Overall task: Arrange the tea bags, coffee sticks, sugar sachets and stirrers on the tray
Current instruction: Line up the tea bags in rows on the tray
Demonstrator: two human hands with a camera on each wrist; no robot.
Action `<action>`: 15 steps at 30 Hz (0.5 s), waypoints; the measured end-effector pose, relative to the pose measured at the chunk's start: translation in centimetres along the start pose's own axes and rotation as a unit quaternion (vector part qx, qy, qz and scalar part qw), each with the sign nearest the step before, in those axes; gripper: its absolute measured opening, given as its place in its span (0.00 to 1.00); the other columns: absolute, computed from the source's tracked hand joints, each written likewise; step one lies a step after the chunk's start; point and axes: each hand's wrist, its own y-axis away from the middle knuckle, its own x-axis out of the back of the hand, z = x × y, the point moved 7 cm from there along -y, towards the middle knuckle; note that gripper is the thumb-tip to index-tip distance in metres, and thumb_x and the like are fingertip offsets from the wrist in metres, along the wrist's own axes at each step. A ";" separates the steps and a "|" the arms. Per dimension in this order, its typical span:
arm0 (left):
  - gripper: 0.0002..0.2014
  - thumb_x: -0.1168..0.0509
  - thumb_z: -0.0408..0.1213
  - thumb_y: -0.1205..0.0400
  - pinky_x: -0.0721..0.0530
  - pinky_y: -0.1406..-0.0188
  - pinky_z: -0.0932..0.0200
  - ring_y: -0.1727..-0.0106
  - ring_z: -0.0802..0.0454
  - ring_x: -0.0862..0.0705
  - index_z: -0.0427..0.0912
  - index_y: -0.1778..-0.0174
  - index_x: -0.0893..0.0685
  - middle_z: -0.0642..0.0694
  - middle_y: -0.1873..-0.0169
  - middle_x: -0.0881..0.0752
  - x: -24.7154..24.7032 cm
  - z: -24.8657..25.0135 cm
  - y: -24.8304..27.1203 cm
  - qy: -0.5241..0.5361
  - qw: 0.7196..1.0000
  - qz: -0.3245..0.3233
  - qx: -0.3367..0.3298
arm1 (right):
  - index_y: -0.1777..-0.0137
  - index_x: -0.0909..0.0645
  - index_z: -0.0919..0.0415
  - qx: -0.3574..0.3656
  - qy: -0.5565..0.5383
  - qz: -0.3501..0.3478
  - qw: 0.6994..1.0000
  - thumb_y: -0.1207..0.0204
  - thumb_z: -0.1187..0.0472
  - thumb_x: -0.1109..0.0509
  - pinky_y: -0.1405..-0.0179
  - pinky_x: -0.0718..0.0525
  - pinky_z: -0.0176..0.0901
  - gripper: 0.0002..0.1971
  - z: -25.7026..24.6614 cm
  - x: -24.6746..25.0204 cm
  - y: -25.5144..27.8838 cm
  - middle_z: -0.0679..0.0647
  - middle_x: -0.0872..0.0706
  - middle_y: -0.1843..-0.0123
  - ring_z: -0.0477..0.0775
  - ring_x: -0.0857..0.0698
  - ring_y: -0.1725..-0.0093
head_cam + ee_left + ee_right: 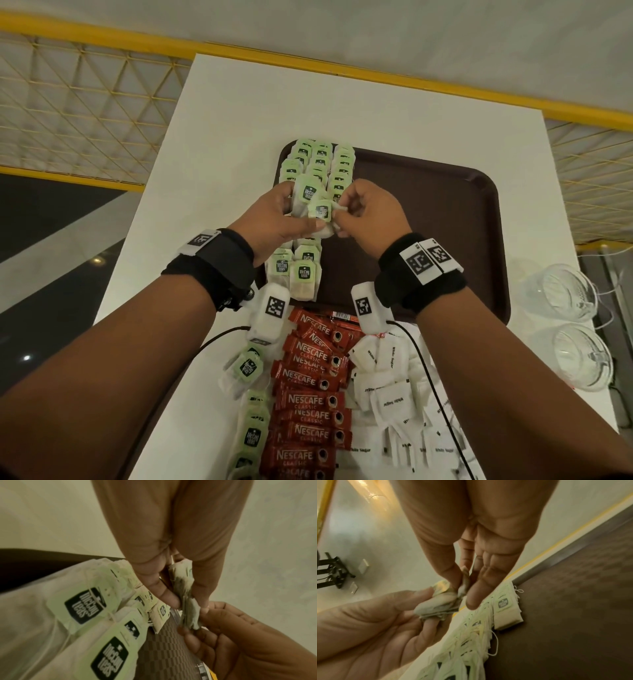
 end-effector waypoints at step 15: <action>0.16 0.31 0.25 0.19 0.11 0.48 0.55 0.42 0.46 0.10 0.42 0.37 0.20 0.41 0.42 0.10 2.3 -0.7 0.9 -0.001 0.999 0.033 0.006 | 0.54 0.21 0.67 -0.245 -0.282 0.017 0.927 0.25 0.72 0.26 0.63 0.10 0.40 0.06 5.9 -0.2 2.1 0.64 0.12 0.55 0.52 0.11 0.64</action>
